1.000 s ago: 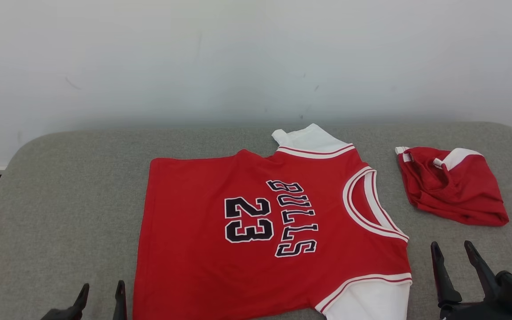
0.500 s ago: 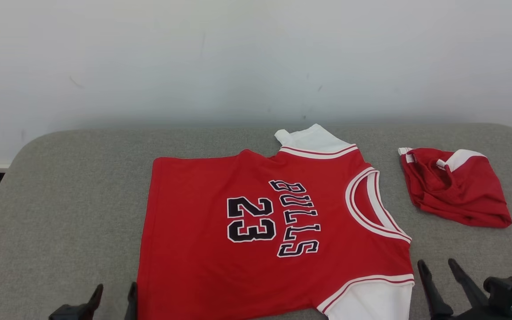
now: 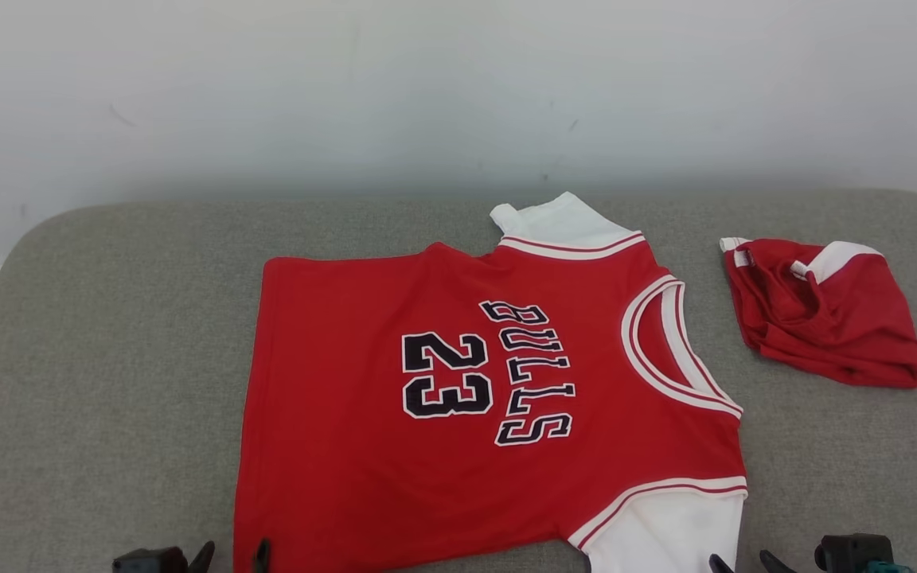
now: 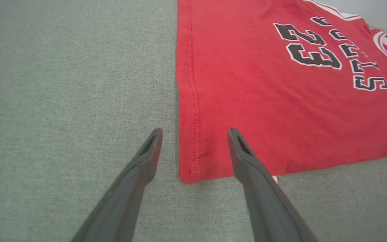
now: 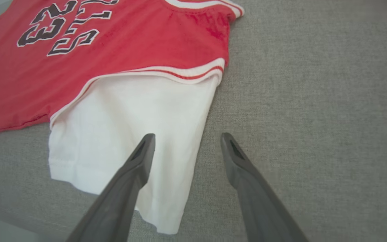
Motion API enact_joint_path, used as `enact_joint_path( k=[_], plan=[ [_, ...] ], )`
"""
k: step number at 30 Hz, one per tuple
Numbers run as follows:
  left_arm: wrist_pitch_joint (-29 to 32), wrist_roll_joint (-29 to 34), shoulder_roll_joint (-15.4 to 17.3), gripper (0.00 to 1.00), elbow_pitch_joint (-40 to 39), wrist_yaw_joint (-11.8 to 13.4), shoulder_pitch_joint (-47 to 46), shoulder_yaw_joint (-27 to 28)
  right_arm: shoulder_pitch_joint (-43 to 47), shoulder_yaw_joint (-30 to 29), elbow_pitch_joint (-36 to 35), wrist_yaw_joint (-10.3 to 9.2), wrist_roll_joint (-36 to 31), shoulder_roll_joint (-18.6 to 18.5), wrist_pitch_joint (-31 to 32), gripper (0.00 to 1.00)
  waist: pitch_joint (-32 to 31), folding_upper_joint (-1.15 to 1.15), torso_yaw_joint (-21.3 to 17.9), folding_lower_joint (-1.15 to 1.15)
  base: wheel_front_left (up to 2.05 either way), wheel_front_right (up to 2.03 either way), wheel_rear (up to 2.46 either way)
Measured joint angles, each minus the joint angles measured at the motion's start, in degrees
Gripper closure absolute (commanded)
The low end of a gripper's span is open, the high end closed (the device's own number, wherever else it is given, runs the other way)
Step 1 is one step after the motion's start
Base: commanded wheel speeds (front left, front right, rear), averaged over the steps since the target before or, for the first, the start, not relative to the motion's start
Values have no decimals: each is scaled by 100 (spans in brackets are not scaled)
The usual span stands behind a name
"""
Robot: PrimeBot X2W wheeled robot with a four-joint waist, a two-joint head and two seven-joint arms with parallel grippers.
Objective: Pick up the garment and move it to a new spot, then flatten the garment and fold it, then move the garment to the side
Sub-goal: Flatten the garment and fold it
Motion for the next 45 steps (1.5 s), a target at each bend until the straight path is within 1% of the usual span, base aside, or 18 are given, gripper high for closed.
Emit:
enact_joint_path(
  k=[7,9,13,14,15,16,17,19,25,30,32,35,37,41,43,45],
  plan=[
    [178,-108,-129,0,349,-79,-235,-22,-9,98,94,-52,166,79,504,0,212,0,15,0,0,0,0],
    [243,-142,-159,0,478,-97,-296,-36,-8,133,104,-52,294,125,659,0,240,0,24,1,0,0,0],
    [410,-201,-182,0,721,-145,-309,-54,-20,172,93,-55,331,138,859,0,258,0,34,0,0,0,0],
    [412,-219,-193,0,755,-152,-309,-49,-24,174,91,-60,333,137,900,23,259,0,35,0,0,0,0],
    [413,-253,-210,0,781,-166,-317,-43,-27,171,91,-63,336,136,933,58,258,0,35,0,0,0,0],
    [435,-254,-213,20,826,-196,-337,-48,-28,172,92,-87,353,130,985,91,256,0,36,0,0,0,0],
    [455,-254,-214,68,873,-193,-369,-47,-29,170,93,-110,370,124,1011,100,253,0,37,0,0,0,0],
    [457,-254,-215,100,936,-193,-442,-42,-28,169,99,-110,376,118,1106,100,245,0,39,0,0,0,0],
    [453,-255,-265,100,1066,-200,-517,-42,-24,140,52,-111,464,115,1204,100,204,0,49,0,0,0,0],
    [290,-247,-188,100,859,-181,-505,27,-15,-148,-260,-92,693,80,1088,100,169,0,51,0,0,0,0],
    [225,-245,-142,100,668,-142,-504,69,-12,-320,-444,-44,824,41,1004,100,156,0,50,0,0,0,0],
    [157,-244,-119,100,464,-148,-499,101,-5,-547,-682,11,1016,-13,903,100,137,0,58,0,0,0,0],
    [152,-249,-108,100,332,-193,-469,105,-4,-644,-814,59,1081,-56,867,100,126,0,62,0,0,0,0],
    [168,-277,-94,100,205,-204,-388,109,-24,-734,-967,132,1121,-182,850,100,111,0,71,0,0,0,0],
    [205,-356,-69,100,130,-297,-393,120,-76,-751,-1035,191,1198,-189,857,100,111,0,75,0,0,0,0],
    [281,-467,-51,100,63,-352,-409,119,-223,-759,-1066,208,1246,-204,906,100,115,0,84,0,0,0,0]
  ],
)
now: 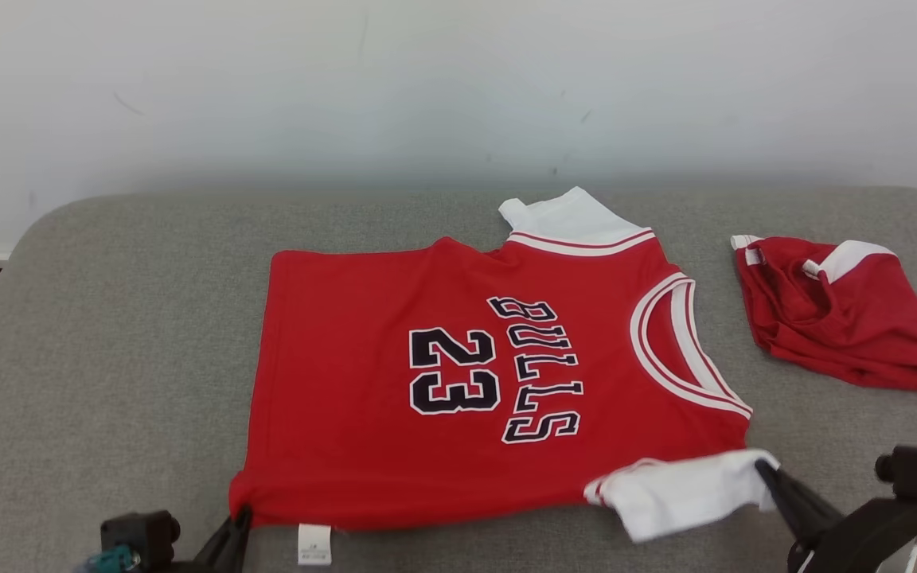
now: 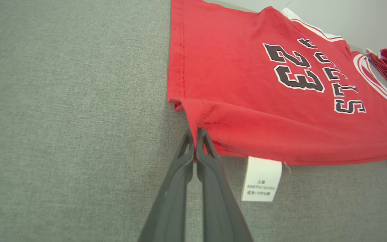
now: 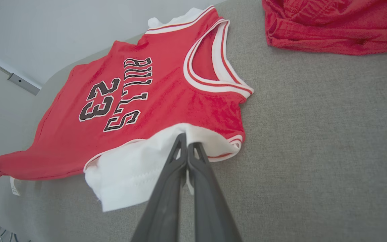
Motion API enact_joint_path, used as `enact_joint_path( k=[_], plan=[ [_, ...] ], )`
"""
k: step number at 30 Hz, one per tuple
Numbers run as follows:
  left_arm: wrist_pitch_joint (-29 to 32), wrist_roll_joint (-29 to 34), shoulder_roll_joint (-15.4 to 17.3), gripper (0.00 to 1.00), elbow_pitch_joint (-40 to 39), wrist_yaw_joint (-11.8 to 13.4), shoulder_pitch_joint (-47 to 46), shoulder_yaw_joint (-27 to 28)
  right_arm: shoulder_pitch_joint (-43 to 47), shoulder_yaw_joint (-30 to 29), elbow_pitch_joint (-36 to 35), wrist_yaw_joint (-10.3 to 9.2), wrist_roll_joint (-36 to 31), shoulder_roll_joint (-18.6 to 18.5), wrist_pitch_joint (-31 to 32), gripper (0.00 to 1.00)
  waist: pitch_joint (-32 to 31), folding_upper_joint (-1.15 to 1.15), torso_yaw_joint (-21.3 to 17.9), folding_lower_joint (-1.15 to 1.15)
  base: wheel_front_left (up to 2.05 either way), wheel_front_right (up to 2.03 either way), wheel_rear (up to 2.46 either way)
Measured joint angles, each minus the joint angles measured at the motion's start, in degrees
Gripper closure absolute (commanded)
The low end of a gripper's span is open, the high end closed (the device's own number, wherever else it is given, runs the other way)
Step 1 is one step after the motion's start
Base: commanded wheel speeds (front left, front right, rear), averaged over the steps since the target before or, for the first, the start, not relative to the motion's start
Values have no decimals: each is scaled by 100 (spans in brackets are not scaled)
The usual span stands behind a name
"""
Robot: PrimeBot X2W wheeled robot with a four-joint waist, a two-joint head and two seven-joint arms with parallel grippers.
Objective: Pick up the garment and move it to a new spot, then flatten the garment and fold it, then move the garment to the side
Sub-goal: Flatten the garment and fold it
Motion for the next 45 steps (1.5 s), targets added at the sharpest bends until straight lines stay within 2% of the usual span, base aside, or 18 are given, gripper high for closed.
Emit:
enact_joint_path(
  k=[9,14,21,28,39,40,41,42,45],
  plan=[
    [488,-255,157,100,115,-304,-700,12,-1066,46,360,78,-60,-297,423,100,99,0,64,0,0,0,0],
    [769,-425,178,100,379,-399,-1094,-21,-1937,176,934,177,-40,-279,659,100,252,0,65,0,0,0,0],
    [1072,-412,202,100,746,-453,-1853,-191,-2922,446,1711,220,-88,-158,955,100,540,0,51,1,0,0,0],
    [1115,-430,38,100,1244,-495,-2531,-210,-3539,635,2426,253,-243,-37,1035,100,830,1,84,1,0,0,0],
    [894,-442,-49,100,1946,-505,-2925,-285,-4043,850,3227,396,-394,156,901,100,1068,0,58,1,0,0,0],
    [869,-432,-54,88,1991,-509,-2944,-300,-4049,867,3271,397,-419,168,880,100,1073,1,54,1,0,0,0],
    [775,-430,-68,22,2080,-543,-2953,-296,-4092,871,3388,416,-450,215,773,52,1079,1,48,0,0,0,0],
    [765,-427,-73,0,2142,-544,-2960,-305,-4139,876,3426,436,-455,233,726,0,1080,1,45,0,0,0,0],
    [516,-425,-93,0,2258,-544,-2993,-277,-4275,854,3543,469,-454,283,536,0,1063,1,38,0,0,0,0]
  ],
)
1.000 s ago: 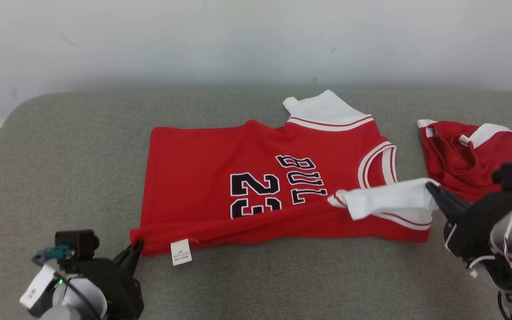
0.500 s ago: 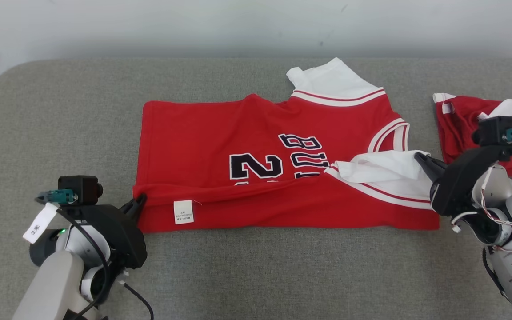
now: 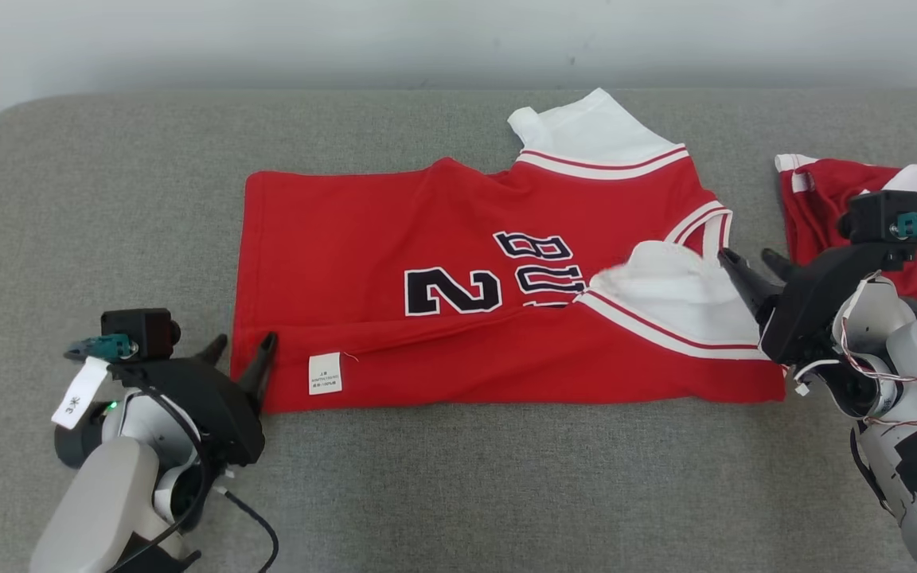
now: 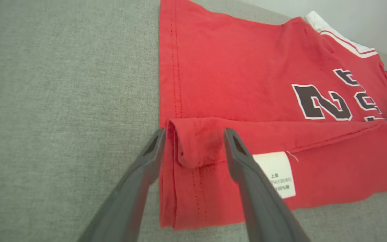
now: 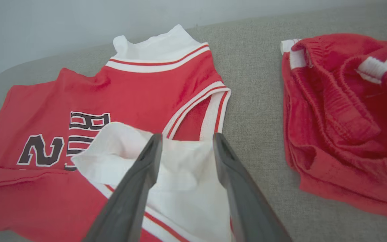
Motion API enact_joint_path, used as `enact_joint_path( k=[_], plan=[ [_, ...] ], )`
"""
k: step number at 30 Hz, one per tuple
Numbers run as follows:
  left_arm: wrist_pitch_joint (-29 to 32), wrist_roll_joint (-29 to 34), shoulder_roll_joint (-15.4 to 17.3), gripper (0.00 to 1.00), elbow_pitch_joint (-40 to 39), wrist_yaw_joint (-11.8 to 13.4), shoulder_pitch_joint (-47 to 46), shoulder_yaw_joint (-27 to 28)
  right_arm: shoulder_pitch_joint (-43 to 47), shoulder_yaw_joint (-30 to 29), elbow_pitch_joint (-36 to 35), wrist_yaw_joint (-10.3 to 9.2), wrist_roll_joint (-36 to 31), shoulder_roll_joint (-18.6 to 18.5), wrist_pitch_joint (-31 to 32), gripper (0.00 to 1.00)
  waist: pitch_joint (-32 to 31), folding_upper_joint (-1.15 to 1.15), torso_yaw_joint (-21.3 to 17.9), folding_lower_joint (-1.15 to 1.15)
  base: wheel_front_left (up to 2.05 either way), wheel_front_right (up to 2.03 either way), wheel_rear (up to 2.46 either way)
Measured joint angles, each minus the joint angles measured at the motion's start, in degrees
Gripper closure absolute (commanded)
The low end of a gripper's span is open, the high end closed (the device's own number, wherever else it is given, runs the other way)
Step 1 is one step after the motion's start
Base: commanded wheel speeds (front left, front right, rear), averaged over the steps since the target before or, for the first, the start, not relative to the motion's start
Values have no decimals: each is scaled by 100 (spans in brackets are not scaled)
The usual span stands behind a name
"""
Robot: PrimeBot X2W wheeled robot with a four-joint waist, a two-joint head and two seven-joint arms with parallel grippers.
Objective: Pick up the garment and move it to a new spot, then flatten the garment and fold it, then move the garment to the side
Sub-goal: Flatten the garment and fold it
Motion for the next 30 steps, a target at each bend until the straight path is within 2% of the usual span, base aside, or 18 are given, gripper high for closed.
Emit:
enact_joint_path(
  k=[8,17,26,30],
  plan=[
    [-733,41,-76,0,41,0,14,83,133,-97,20,92,-1,-33,-761,0,-209,0,8,-1,0,0,0],
    [-1422,208,-108,0,-158,107,910,-29,1254,109,-341,136,-281,-248,-1407,0,-476,-1,58,-2,0,0,0],
    [-1759,415,-79,0,-108,249,1129,-104,1566,270,-531,134,-553,-302,-1791,0,-502,-1,23,-1,0,0,0],
    [-1845,437,-89,0,-78,252,1126,-121,1580,363,-546,74,-766,-315,-1858,0,-463,-1,14,-1,0,0,0]
  ],
)
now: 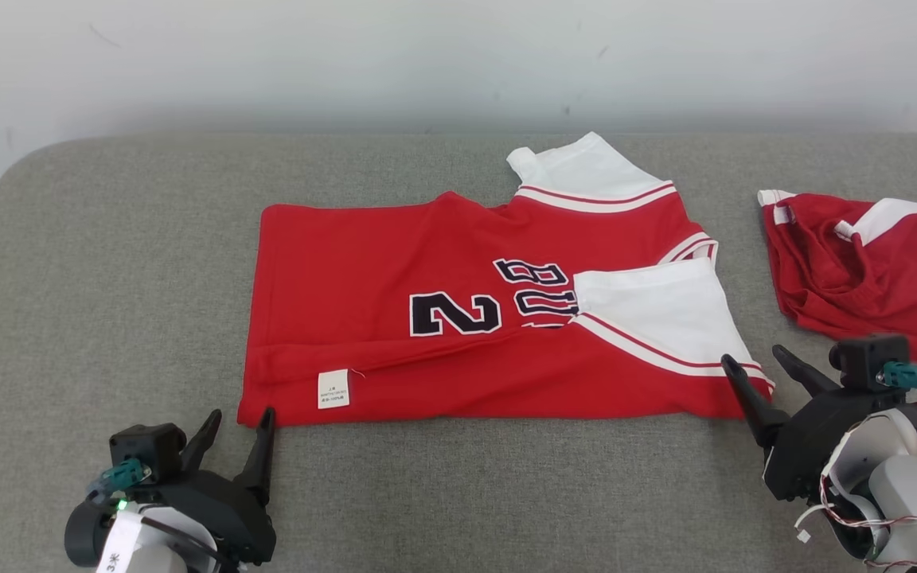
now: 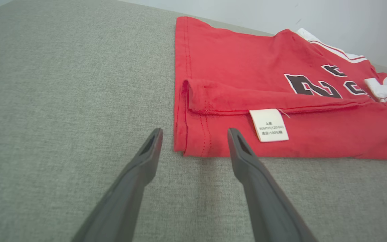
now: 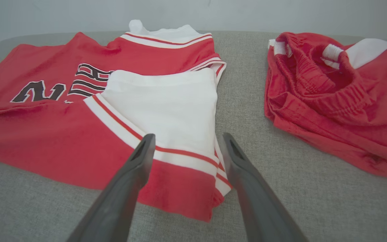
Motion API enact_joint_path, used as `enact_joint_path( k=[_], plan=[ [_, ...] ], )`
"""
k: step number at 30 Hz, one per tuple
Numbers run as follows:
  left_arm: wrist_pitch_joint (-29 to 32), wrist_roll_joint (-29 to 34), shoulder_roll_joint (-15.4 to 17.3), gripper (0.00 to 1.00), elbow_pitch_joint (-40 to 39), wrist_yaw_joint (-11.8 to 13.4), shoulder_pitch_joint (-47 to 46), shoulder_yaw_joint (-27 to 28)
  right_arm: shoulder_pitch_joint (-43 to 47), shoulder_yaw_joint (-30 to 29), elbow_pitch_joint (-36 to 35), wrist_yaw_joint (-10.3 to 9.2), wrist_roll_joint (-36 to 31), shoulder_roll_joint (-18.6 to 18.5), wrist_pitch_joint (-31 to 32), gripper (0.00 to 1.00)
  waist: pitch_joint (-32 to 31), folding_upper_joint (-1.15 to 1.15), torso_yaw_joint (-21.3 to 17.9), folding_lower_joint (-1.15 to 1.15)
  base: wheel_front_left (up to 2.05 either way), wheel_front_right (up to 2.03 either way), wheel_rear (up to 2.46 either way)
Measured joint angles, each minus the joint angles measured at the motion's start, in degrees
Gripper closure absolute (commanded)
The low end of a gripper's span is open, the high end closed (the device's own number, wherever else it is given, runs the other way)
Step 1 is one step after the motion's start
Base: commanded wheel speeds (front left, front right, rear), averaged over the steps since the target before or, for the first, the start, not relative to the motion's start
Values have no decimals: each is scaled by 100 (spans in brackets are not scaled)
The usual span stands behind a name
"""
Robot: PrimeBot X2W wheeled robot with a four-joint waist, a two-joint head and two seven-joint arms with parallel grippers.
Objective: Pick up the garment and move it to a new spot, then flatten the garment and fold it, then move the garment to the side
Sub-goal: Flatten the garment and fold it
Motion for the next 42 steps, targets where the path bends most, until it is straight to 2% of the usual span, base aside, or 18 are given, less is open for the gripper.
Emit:
enact_joint_path(
  k=[10,17,18,19,20,21,30,32,42],
  plan=[
    [-122,16,-30,0,201,7,-113,-53,73,164,54,-201,-183,8,3,0,203,0,-31,1,0,0,0],
    [-162,68,-65,0,509,5,-274,-101,62,259,154,-256,-296,83,45,0,317,0,-64,1,0,0,0],
    [-162,68,-68,2,557,5,-277,-110,60,265,172,-257,-296,92,59,12,328,0,-69,1,0,0,0],
    [-162,68,-71,16,592,5,-297,-109,54,266,185,-257,-294,99,59,49,337,0,-74,1,0,0,0],
    [-156,67,-78,84,653,4,-347,-112,46,267,193,-257,-294,100,60,76,344,0,-77,1,0,0,0],
    [-134,69,-77,100,692,4,-392,-129,36,270,203,-257,-294,100,62,100,348,0,-80,1,0,0,0],
    [-225,75,-129,100,923,-4,-476,-145,-12,267,368,-245,-261,141,38,100,232,0,-62,1,0,0,0],
    [-271,43,-146,100,947,-11,-451,-120,30,205,380,-192,-177,152,-20,100,160,1,-52,1,0,0,0],
    [-316,-145,-163,100,946,-130,178,-36,833,-21,175,-86,260,96,-235,100,-359,0,12,0,0,0,0]
  ],
)
